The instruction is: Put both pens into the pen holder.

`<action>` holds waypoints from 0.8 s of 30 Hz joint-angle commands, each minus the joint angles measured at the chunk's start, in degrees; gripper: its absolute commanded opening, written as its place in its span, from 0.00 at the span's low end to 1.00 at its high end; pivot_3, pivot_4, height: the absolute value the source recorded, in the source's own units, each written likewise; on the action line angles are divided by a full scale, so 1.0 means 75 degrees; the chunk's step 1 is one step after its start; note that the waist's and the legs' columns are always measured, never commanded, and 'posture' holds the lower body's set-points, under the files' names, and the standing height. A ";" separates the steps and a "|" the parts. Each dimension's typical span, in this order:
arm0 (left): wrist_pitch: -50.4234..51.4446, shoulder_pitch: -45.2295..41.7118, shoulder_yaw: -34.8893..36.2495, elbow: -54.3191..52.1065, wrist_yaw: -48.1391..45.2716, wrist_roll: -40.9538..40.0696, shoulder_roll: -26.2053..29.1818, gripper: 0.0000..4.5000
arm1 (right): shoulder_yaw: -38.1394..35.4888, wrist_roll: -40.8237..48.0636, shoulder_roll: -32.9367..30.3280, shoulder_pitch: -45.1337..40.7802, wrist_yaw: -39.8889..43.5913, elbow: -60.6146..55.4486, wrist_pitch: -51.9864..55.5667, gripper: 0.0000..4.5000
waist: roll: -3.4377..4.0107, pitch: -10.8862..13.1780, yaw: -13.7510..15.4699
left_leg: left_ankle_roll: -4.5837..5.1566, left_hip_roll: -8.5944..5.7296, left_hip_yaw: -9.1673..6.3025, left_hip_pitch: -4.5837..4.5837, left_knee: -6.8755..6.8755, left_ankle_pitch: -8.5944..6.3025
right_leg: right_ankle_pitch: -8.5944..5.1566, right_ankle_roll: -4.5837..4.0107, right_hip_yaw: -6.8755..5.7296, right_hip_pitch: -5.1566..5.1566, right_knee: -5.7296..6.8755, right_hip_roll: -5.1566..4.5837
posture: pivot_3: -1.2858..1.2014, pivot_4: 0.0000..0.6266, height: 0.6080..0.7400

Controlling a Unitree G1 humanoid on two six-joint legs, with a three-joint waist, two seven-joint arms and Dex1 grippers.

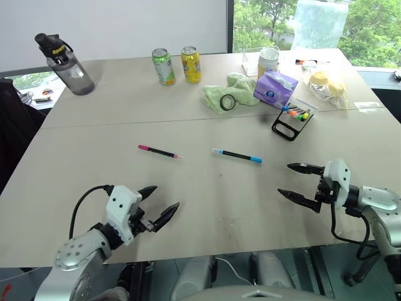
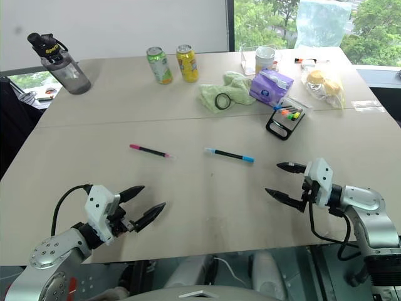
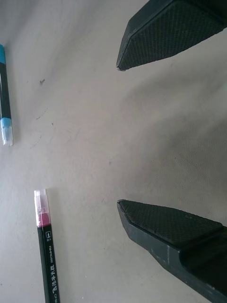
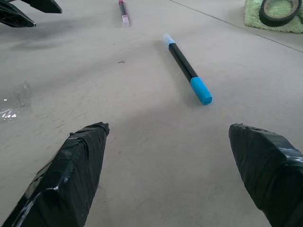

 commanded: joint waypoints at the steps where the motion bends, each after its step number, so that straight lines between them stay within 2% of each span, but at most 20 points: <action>1: -0.0190 0.0036 0.0083 -0.0107 -0.0098 -0.0019 0.0030 1.00 | -0.0051 0.0151 -0.0083 -0.0158 0.0016 -0.0263 0.0123 0.97 | 0.0000 0.0000 -0.0001 | 0.0000 0.0000 0.0000 0.0000 0.0000 0.0000 | 0.0000 0.0000 0.0000 0.0000 0.0000 0.0000 | 0.52 0.24 1.00; 5: -0.0372 0.0105 -0.0040 0.0092 -0.0316 0.0228 0.0208 1.00 | 0.0017 0.0185 -0.0137 -0.0328 -0.0124 -0.0634 0.0547 0.97 | 0.0000 0.0000 -0.0019 | 0.0000 0.0000 0.0001 0.0000 0.0000 0.0000 | 0.0000 0.0000 0.0002 0.0000 0.0001 0.0000 | 0.52 0.24 1.00; 10: -0.0295 0.0062 0.0042 0.0112 -0.0364 0.0050 0.0180 1.00 | 0.0064 0.0203 -0.0161 -0.0443 -0.0174 -0.0861 0.0835 0.97 | -0.0004 0.0003 -0.0004 | 0.0000 0.0000 0.0000 -0.0003 0.0000 0.0000 | 0.0000 0.0000 -0.0001 -0.0001 -0.0001 0.0000 | 0.52 0.24 1.00; 24: -0.0231 0.0010 0.0127 0.0036 -0.0345 0.0025 0.0237 1.00 | 0.0273 0.0131 -0.0045 -0.0600 -0.0249 -0.0842 0.0846 0.97 | -0.0005 0.0003 -0.0003 | 0.0000 0.0000 -0.0001 -0.0003 0.0000 0.0000 | 0.0000 0.0000 -0.0001 -0.0002 0.0000 0.0000 | 0.52 0.24 1.00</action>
